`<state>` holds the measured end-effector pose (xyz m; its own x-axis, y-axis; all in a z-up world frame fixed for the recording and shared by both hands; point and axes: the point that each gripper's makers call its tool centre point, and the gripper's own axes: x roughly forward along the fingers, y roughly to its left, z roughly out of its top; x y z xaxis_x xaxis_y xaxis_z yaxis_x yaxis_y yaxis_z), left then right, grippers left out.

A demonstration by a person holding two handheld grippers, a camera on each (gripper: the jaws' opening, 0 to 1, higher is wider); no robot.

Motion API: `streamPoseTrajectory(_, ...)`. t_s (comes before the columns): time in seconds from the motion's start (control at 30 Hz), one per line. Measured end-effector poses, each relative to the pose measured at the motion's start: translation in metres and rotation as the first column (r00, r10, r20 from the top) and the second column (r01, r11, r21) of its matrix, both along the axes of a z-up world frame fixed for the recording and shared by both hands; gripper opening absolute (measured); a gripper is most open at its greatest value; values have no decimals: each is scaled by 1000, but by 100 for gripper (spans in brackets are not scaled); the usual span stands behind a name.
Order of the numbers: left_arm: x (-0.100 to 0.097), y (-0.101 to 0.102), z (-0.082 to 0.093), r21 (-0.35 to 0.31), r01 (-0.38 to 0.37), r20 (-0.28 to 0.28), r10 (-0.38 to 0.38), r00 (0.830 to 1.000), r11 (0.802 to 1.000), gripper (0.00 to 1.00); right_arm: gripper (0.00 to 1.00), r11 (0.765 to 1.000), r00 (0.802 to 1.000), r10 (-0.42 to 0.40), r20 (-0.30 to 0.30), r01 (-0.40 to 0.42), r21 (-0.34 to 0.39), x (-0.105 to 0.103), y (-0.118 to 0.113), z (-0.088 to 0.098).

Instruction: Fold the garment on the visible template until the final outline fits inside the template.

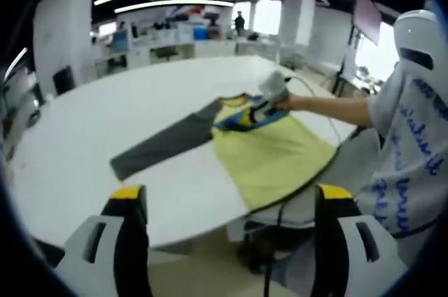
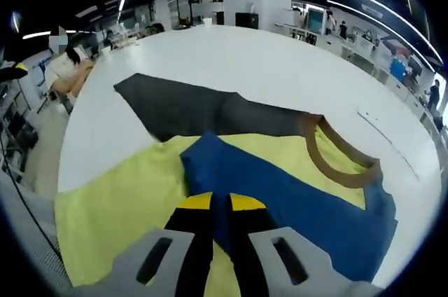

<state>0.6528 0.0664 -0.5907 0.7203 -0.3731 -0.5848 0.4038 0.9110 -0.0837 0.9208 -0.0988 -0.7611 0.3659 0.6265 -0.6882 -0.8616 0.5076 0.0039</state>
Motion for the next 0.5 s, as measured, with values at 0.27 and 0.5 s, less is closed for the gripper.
streamPoseTrajectory(0.27, 0, -4, 1, -2, 9, 5, -9, 1000, 1000, 94, 6, 998, 999, 51, -10, -51, 24, -18, 23, -5)
streamPoseTrajectory(0.5, -3, -1, 0, -1, 2, 3, -2, 1000, 1000, 95, 6, 996, 996, 84, -6, -84, 20, -25, 36, -9)
